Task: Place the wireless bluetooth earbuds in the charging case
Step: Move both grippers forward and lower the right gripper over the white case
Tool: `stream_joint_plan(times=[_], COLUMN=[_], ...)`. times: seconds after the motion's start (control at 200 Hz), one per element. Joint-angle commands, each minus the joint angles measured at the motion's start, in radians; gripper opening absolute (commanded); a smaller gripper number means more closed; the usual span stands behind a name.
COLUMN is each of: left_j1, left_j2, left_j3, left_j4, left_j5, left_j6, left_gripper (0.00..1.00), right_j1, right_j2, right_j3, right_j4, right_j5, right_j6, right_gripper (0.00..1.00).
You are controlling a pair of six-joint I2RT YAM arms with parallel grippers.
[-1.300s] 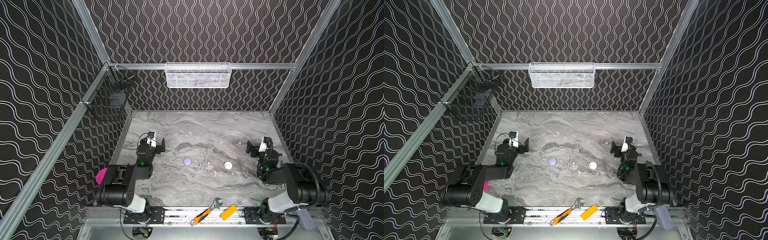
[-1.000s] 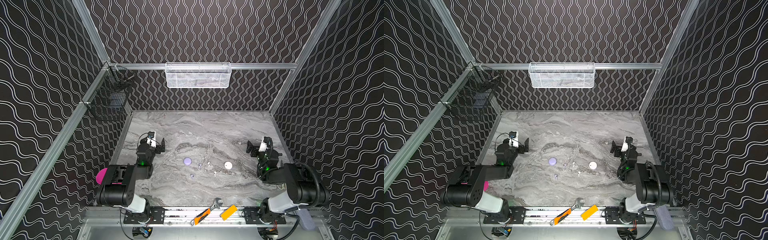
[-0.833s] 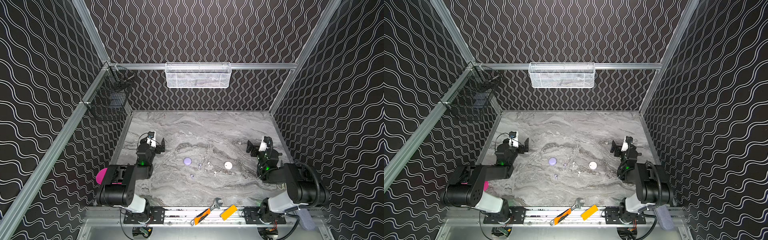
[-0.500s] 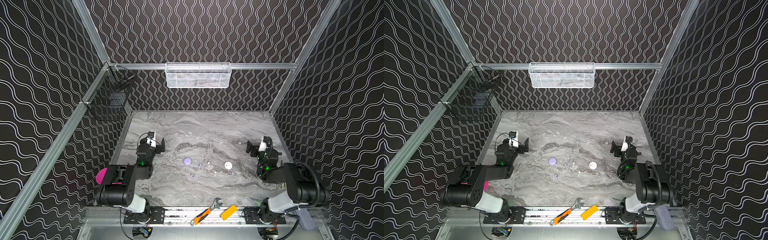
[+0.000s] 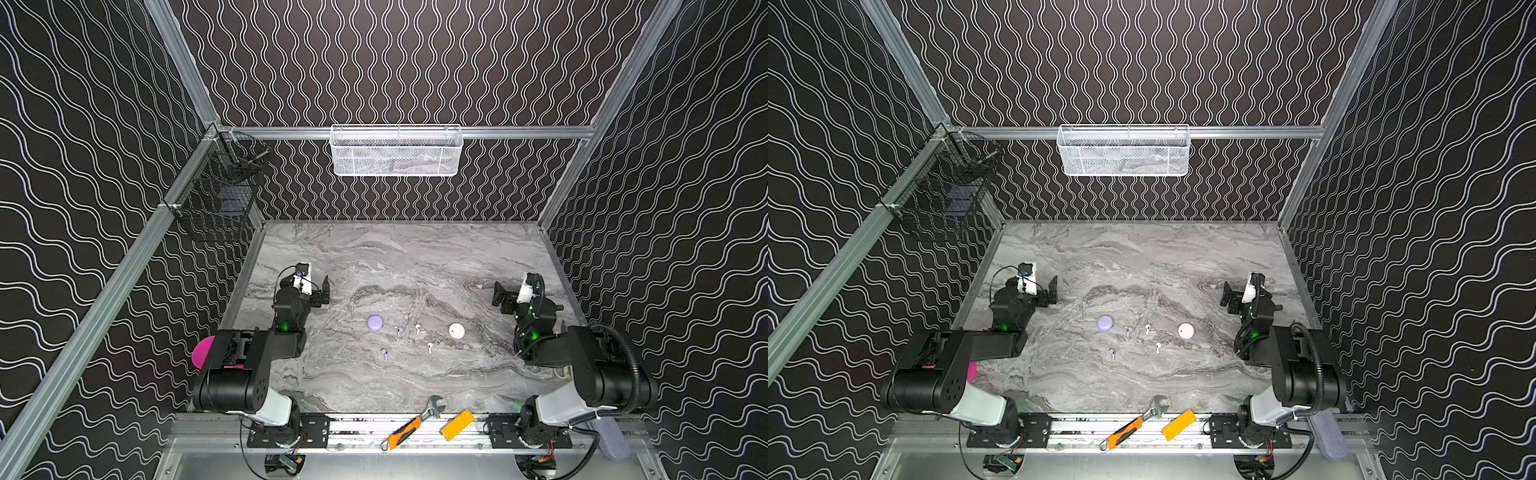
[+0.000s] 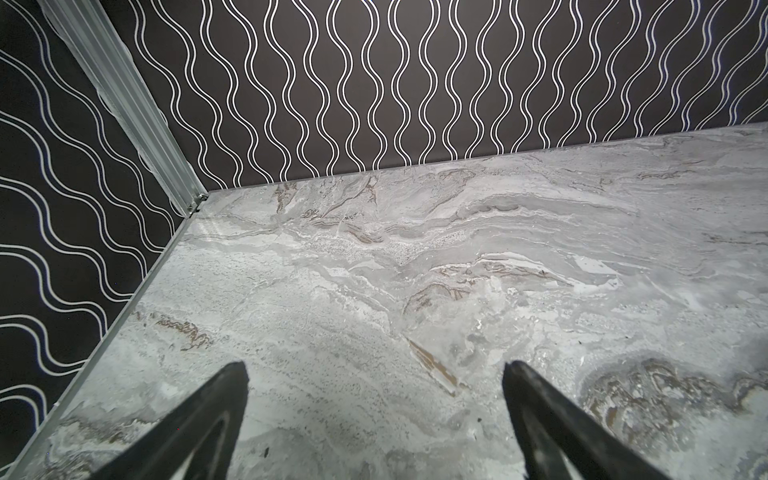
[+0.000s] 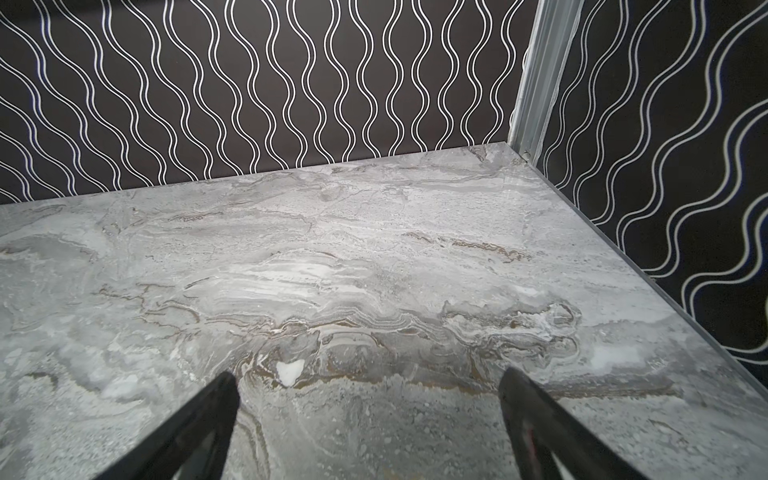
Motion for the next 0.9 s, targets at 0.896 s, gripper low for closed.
stream_joint_plan(times=[0.896], left_j1=[-0.71], left_j2=[-0.564], left_j3=[0.05], left_j4=[-0.563], left_j5=[-0.11], left_j6=[-0.118], left_gripper=[0.99], right_j1=[0.323], right_j2=[-0.248], right_j3=[0.571], right_j4=[-1.207], right_j5=[0.345], right_j6=[0.377], right_gripper=[1.0])
